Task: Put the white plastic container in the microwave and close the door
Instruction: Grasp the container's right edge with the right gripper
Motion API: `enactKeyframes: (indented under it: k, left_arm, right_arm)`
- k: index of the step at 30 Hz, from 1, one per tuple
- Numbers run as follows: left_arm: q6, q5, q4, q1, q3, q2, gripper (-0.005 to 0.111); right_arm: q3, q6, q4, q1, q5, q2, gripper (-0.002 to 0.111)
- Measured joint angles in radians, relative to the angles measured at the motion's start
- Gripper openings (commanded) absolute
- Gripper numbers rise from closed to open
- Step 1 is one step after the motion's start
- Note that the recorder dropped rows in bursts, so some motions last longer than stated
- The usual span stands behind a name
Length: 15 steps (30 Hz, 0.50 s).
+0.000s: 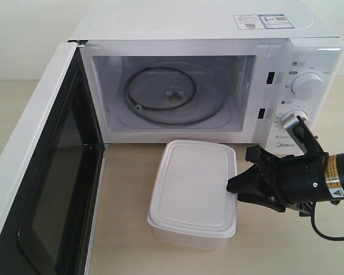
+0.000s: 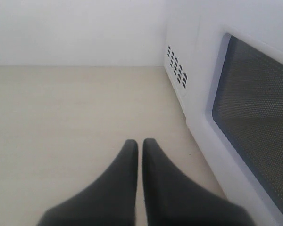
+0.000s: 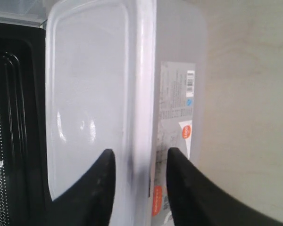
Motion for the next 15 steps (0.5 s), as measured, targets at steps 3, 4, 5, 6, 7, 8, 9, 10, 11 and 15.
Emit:
enactKeyframes:
  k: [3, 4, 5, 6, 7, 8, 9, 10, 11, 15]
  left_arm:
    - [0.000, 0.000, 0.000, 0.000, 0.000, 0.000, 0.004]
    - [0.000, 0.000, 0.000, 0.000, 0.000, 0.000, 0.004]
    - [0.000, 0.000, 0.000, 0.000, 0.000, 0.000, 0.004]
    - [0.000, 0.000, 0.000, 0.000, 0.000, 0.000, 0.004]
    - [0.000, 0.000, 0.000, 0.000, 0.000, 0.000, 0.004]
    - [0.000, 0.000, 0.000, 0.000, 0.000, 0.000, 0.004]
    - [0.000, 0.000, 0.000, 0.000, 0.000, 0.000, 0.004]
    - [0.000, 0.000, 0.000, 0.000, 0.000, 0.000, 0.004]
    - [0.000, 0.000, 0.000, 0.000, 0.000, 0.000, 0.004]
    - [0.000, 0.000, 0.000, 0.000, 0.000, 0.000, 0.004]
  right_arm:
    - [0.000, 0.000, 0.000, 0.000, 0.000, 0.000, 0.038]
    - [0.000, 0.000, 0.000, 0.000, 0.000, 0.000, 0.037]
    - [0.000, 0.000, 0.000, 0.000, 0.000, 0.000, 0.036]
    - [0.000, 0.000, 0.000, 0.000, 0.000, 0.000, 0.036]
    - [0.000, 0.000, 0.000, 0.000, 0.000, 0.000, 0.035]
    - [0.000, 0.000, 0.000, 0.000, 0.000, 0.000, 0.035]
    - [0.000, 0.000, 0.000, 0.000, 0.000, 0.000, 0.035]
    - [0.000, 0.000, 0.000, 0.000, 0.000, 0.000, 0.035]
    - [0.000, 0.000, 0.000, 0.000, 0.000, 0.000, 0.035]
    - [0.000, 0.000, 0.000, 0.000, 0.000, 0.000, 0.035]
